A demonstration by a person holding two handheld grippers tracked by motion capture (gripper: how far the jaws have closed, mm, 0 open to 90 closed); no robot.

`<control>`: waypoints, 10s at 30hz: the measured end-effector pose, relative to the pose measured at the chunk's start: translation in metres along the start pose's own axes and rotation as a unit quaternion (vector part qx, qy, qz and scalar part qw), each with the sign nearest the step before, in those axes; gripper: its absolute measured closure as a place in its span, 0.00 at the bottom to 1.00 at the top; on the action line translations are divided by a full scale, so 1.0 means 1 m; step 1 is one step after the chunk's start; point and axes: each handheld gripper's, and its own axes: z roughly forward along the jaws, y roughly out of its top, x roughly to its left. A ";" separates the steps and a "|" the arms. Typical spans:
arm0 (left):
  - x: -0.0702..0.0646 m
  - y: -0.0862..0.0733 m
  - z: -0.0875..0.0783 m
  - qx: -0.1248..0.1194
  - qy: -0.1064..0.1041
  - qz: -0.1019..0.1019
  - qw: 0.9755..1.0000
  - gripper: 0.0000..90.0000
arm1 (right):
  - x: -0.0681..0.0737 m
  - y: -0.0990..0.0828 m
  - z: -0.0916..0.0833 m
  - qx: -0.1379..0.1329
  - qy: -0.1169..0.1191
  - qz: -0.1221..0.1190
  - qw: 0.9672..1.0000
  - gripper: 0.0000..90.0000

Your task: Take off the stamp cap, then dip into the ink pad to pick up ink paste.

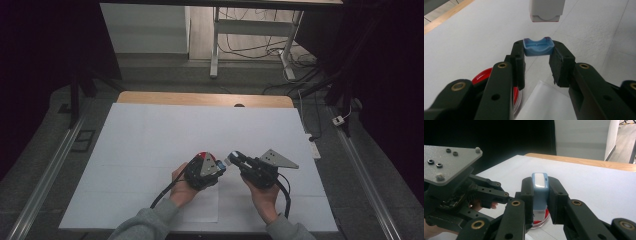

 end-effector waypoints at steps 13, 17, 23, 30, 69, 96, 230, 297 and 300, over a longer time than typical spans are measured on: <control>0.006 -0.001 -0.007 -0.006 -0.001 0.000 1.000 0.73 | -0.001 0.000 -0.001 0.000 0.004 0.000 1.000 0.84; 0.009 -0.002 -0.012 -0.009 -0.005 -0.007 1.000 0.73 | -0.001 0.000 -0.001 -0.001 0.006 0.000 1.000 0.84; 0.013 -0.005 -0.021 -0.011 -0.007 -0.013 1.000 0.73 | -0.002 0.001 -0.002 -0.002 0.006 0.000 1.000 0.84; 0.022 -0.013 -0.035 -0.009 -0.003 -0.024 1.000 0.73 | -0.003 0.002 -0.004 -0.004 0.005 0.000 1.000 0.84; 0.053 -0.101 -0.139 0.000 0.045 -0.100 0.994 0.73 | -0.009 0.004 -0.009 -0.005 -0.004 -0.006 1.000 0.84; 0.057 -0.119 -0.152 -0.002 0.052 -0.121 0.991 0.73 | -0.009 0.005 -0.010 -0.007 -0.005 -0.008 1.000 0.84; 0.062 -0.120 -0.150 0.003 0.044 -0.129 0.991 0.73 | 0.010 -0.022 0.106 0.151 0.007 -0.096 0.984 0.84; 0.061 -0.120 -0.150 0.004 0.044 -0.129 0.991 0.73 | 0.015 -0.022 0.118 0.169 0.008 -0.119 0.978 0.84; 0.061 -0.120 -0.150 0.004 0.044 -0.129 0.991 0.73 | 0.017 -0.023 0.118 0.169 0.005 -0.127 0.977 0.85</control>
